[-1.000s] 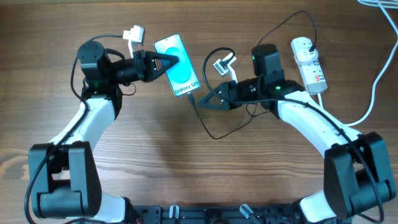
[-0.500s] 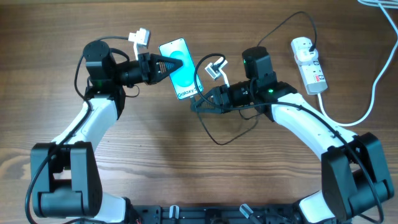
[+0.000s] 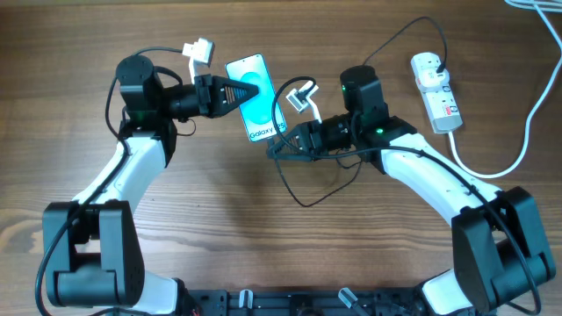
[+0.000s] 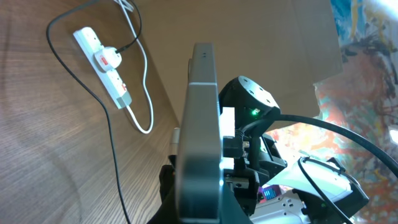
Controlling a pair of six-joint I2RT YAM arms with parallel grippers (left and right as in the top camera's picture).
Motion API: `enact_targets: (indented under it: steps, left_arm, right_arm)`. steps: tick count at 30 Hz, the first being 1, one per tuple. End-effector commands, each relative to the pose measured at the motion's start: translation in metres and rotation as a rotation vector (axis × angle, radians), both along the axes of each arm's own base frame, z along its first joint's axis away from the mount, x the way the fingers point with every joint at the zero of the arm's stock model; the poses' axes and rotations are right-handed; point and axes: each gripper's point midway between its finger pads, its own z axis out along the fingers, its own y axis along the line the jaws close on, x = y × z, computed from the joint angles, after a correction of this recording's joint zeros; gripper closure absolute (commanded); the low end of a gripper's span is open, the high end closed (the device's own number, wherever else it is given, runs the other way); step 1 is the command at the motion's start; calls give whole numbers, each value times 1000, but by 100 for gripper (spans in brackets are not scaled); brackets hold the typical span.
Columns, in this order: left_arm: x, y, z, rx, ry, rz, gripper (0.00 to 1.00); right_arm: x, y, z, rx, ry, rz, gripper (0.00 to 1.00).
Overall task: Plug charger to phone and switch on socket
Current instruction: 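Open the right gripper and move it toward the power strip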
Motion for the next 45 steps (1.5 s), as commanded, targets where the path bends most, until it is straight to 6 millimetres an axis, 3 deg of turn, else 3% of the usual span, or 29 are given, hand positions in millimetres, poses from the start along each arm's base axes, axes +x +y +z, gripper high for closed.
enact_targets:
  steps: [1, 8, 16, 21, 28, 29, 30, 31, 33, 35, 37, 38, 40, 42, 44, 45]
  left_arm:
    - [-49, -31, -2, -21, 8, -258, 96]
    - [-65, -30, -34, -24, 88, -258, 96]
    - [-76, -41, -38, -22, 110, -297, 96]
    - [-66, -28, -37, -24, 109, -252, 96]
    - [-46, 4, -37, -31, 129, -146, 96]
    - [-44, 9, -37, -32, 122, -133, 96]
    - [-43, 10, -37, -31, 112, -128, 96]
    - [-43, 11, -37, -31, 109, -126, 96]
    - [-47, 5, -39, -34, 163, -143, 96]
    - [-47, -5, -42, -25, 170, -148, 96]
    - [-37, -20, -58, 17, 223, -70, 96]
    - [-29, -26, -75, 66, 276, 5, 96]
    - [-24, -33, -104, 167, 361, 109, 96]
    - [-24, -38, -127, 254, 437, 176, 96]
    - [-27, -57, -117, 260, 423, 141, 96]
    - [-26, -65, -111, 262, 405, 126, 96]
  right_arm:
    - [24, -4, 3, -16, -42, -83, 95]
    - [28, -11, 8, 6, -48, -85, 95]
    - [28, -10, 13, 22, -55, -76, 95]
    - [20, -11, 11, 30, -32, -39, 90]
    - [15, -13, 2, 5, 0, -35, 67]
    - [14, -14, 2, 3, 5, -35, 60]
    - [14, -14, 1, 1, 2, -33, 46]
    - [12, -15, -1, 2, -17, -30, 21]
    - [20, -22, -9, -24, -37, -70, 6]
    - [43, -39, -36, -162, -39, -209, 2]
    - [65, -73, -83, -425, -53, -378, 1]
    - [69, -87, -85, -473, -69, -406, 1]
    - [76, -100, -62, -461, -112, -441, 1]
    - [81, -114, -19, -430, -192, -496, 1]
    - [69, -138, 36, -434, -303, -603, 1]
    - [61, -149, 45, -477, -329, -653, 1]
